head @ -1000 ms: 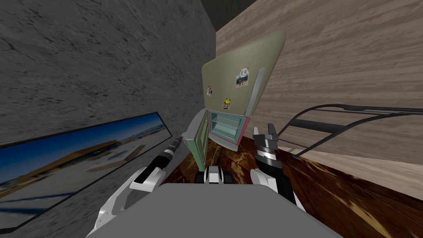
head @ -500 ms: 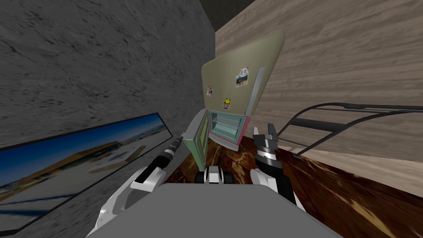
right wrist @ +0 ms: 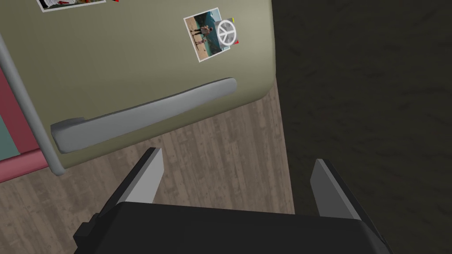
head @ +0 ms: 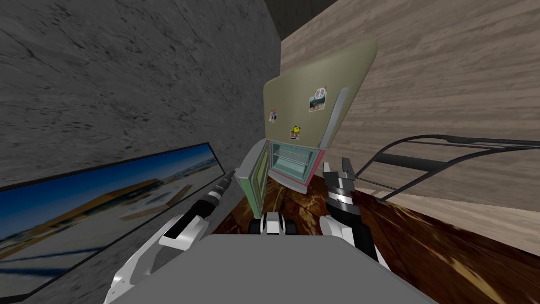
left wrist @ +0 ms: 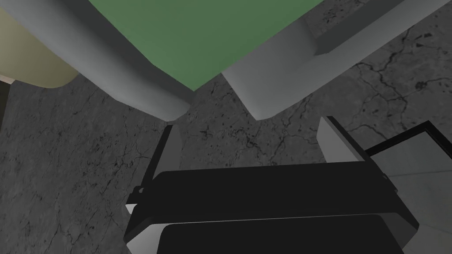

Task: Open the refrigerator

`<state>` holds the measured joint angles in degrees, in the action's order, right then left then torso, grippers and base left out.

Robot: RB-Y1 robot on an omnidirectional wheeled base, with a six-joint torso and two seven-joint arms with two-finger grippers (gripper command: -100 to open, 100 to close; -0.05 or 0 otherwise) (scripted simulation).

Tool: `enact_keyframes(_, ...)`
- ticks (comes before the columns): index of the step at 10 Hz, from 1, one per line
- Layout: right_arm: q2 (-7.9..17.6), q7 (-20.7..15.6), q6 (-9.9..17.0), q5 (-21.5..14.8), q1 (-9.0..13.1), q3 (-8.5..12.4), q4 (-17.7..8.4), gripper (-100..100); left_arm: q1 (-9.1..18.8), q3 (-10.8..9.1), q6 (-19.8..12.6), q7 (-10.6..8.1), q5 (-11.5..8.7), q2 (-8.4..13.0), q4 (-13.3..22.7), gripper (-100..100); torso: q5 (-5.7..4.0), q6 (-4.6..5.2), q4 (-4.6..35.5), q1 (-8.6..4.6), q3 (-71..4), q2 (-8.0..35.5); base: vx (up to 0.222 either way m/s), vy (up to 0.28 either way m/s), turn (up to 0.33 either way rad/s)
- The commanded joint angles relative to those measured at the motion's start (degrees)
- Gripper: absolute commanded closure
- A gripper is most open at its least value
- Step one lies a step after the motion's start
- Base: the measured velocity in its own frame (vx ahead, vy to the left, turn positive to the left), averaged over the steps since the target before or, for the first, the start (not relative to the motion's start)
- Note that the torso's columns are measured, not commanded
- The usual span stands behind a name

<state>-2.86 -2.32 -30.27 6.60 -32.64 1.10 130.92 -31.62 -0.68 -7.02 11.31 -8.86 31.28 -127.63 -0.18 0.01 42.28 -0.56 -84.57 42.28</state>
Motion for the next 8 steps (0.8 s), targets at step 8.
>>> enact_keyframes(8,0.0,0.0,0.0,0.0,0.0,0.0,0.0,0,-5.0,-2.19,-6.1,-0.48,-2.5,3.0,-12.1,-100,0.16,0.01,0.0,0.46,0.0,0.0,0.015,0.001,0.065)
